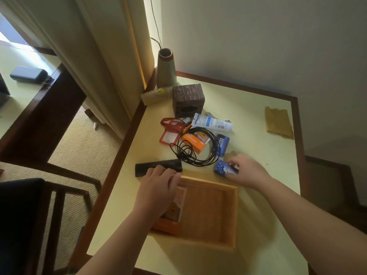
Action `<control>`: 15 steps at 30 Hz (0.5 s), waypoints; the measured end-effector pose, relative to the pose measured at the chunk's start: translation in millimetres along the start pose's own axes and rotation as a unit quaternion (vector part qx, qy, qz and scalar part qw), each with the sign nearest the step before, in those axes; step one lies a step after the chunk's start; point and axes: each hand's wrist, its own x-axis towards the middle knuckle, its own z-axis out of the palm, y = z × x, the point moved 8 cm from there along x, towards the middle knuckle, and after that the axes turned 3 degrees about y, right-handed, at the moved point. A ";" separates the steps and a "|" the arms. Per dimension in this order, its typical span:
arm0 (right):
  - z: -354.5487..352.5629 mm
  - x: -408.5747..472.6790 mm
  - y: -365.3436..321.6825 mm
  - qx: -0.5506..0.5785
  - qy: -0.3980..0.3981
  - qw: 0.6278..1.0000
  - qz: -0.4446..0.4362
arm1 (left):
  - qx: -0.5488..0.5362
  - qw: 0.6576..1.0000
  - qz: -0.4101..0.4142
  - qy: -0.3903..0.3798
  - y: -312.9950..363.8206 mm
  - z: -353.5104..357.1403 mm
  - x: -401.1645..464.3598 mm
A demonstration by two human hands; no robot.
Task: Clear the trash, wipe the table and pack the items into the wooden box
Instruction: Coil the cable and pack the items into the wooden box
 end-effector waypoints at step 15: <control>-86.2 97.5 -53.6 -0.070 0.140 0.987 -0.026 | 0.002 1.000 0.017 0.011 -2.5 0.9 0.8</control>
